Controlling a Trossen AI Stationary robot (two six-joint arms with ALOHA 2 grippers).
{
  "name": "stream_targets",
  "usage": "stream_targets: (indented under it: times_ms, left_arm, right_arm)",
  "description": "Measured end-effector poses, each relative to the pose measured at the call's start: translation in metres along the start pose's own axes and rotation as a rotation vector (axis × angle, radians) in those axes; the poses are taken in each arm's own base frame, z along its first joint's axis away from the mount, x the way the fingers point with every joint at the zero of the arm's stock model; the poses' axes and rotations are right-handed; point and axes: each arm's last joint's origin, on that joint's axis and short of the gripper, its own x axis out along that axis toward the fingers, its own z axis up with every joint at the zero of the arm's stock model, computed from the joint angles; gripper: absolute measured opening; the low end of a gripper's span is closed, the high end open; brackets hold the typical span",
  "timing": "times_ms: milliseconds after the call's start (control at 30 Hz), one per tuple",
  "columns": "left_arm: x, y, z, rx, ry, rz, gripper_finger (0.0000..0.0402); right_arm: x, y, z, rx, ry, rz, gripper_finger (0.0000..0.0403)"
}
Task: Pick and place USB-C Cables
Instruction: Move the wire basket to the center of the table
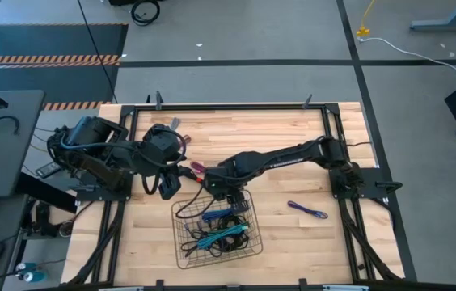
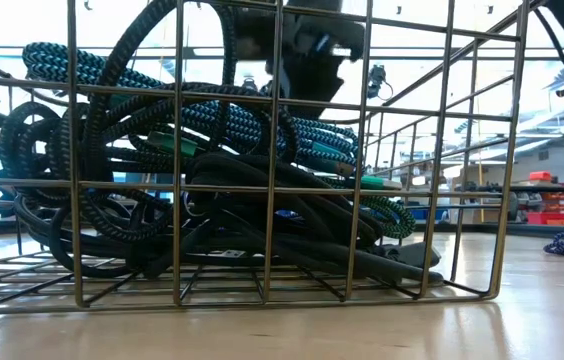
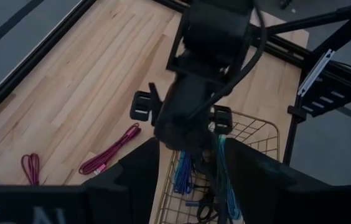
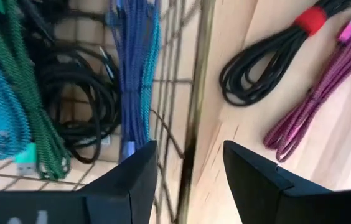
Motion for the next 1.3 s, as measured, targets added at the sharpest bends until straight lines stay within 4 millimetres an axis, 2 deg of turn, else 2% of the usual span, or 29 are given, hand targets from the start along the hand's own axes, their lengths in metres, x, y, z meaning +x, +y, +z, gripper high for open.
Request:
stream_targets:
  times_ms: [133,233,333,467,533,1067,1300]
  left_arm:
    - [0.000,0.000,0.000,0.000,0.000,0.000,0.0188]
    - [0.000,0.000,0.000,0.000,0.000,0.000,0.0188]
    - [0.000,0.000,0.000,0.003,0.001,0.000,0.0188]
    - [0.000,0.000,0.000,0.008,0.000,0.000,0.0188]
    - [0.000,0.000,0.000,0.008,0.000,0.000,0.0188]
    - [0.000,0.000,0.000,0.009,0.013,-0.015,0.0188]
    - [0.000,0.000,0.000,0.020,0.013,-0.015,0.0188]
  right_arm:
    - [0.014,-0.005,0.000,0.013,0.027,0.003,0.0186]
    - [0.021,-0.007,-0.001,0.042,0.050,0.008,0.0169]
    - [0.020,-0.008,-0.002,0.056,0.060,0.007,0.0128]
    - [0.019,-0.008,-0.003,0.070,0.062,0.006,0.0034]
    - [0.017,-0.010,-0.003,0.079,0.051,0.045,0.0015]
    - [0.014,-0.031,-0.018,0.146,0.155,0.084,0.0004]
    - [0.010,-0.048,-0.032,0.185,0.245,0.081,0.0004]
